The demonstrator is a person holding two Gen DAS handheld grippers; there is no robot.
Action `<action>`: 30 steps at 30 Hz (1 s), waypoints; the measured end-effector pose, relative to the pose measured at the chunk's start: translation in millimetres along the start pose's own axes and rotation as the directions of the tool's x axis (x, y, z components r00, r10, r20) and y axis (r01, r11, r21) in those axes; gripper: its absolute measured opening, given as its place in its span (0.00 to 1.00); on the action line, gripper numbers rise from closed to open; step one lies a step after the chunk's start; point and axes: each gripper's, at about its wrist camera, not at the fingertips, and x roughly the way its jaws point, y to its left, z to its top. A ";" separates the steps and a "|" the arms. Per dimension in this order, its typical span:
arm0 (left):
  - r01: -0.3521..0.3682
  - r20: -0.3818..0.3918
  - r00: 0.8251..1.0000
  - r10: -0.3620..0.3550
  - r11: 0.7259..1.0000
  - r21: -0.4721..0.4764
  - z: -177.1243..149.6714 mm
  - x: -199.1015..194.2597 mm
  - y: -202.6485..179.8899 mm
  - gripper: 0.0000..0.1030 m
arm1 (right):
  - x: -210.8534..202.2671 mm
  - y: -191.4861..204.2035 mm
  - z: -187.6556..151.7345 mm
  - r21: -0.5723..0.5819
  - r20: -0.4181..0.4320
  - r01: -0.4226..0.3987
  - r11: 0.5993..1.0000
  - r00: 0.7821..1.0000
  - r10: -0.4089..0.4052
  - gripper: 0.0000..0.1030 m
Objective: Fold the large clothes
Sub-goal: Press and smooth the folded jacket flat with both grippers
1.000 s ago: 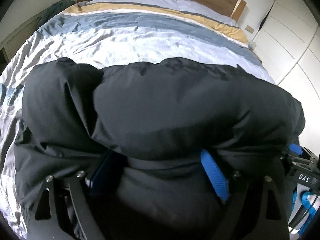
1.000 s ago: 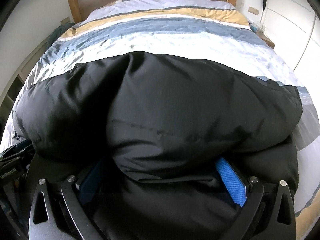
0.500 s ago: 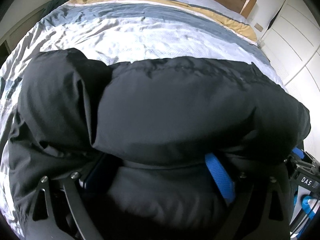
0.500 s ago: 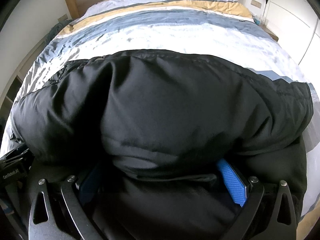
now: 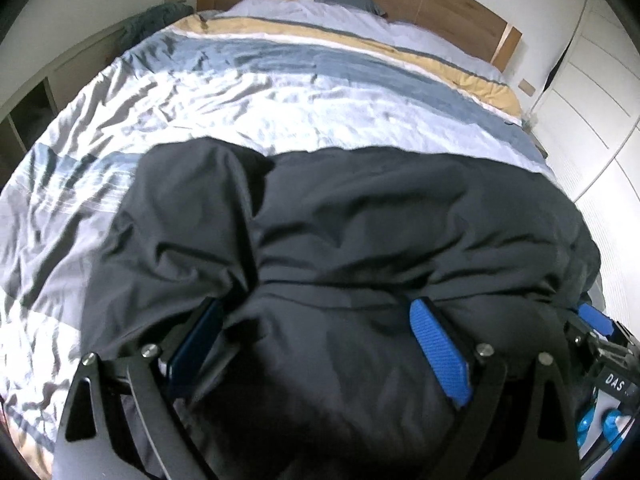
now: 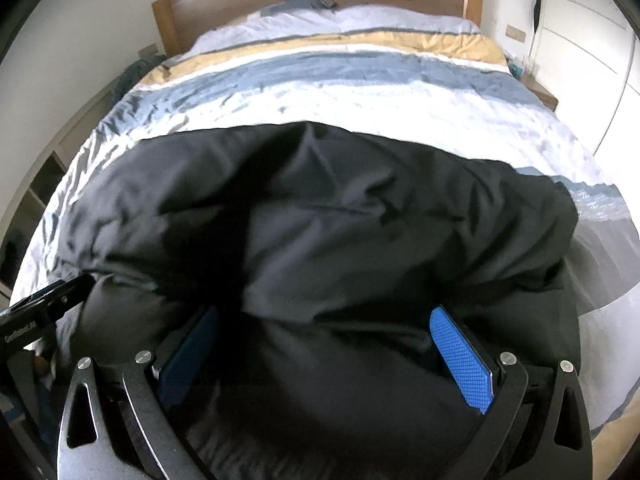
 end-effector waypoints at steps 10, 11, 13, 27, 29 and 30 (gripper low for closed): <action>-0.037 0.091 0.995 0.035 0.999 0.015 -22.5 -58.6 -6.8 0.93 | -41.9 8.2 -22.2 -0.020 0.062 -0.030 0.999 0.998 0.031 0.99; -0.040 0.092 0.995 0.038 0.999 0.019 -25.1 -61.7 -8.1 0.93 | -45.4 8.4 -25.2 -0.020 0.064 -0.033 0.999 0.997 0.034 0.99; -0.045 0.095 0.995 0.043 0.999 0.025 -30.7 -67.1 -10.1 0.93 | -50.2 7.4 -29.2 -0.020 0.067 -0.036 0.999 0.997 0.038 0.99; -0.067 0.129 0.990 0.064 0.997 0.023 -44.4 -91.7 -13.4 0.93 | -72.9 -29.7 -45.3 0.018 0.092 -0.003 1.000 0.996 0.001 1.00; -0.068 0.128 0.990 0.065 0.998 0.020 -43.9 -91.7 -12.8 0.93 | -76.1 -40.9 -47.2 0.022 0.095 0.016 1.000 0.995 -0.018 0.99; -0.069 0.128 0.990 0.066 0.997 0.017 -44.0 -91.9 -12.7 0.93 | -77.4 -44.3 -48.4 0.024 0.096 0.023 0.999 0.995 -0.025 0.99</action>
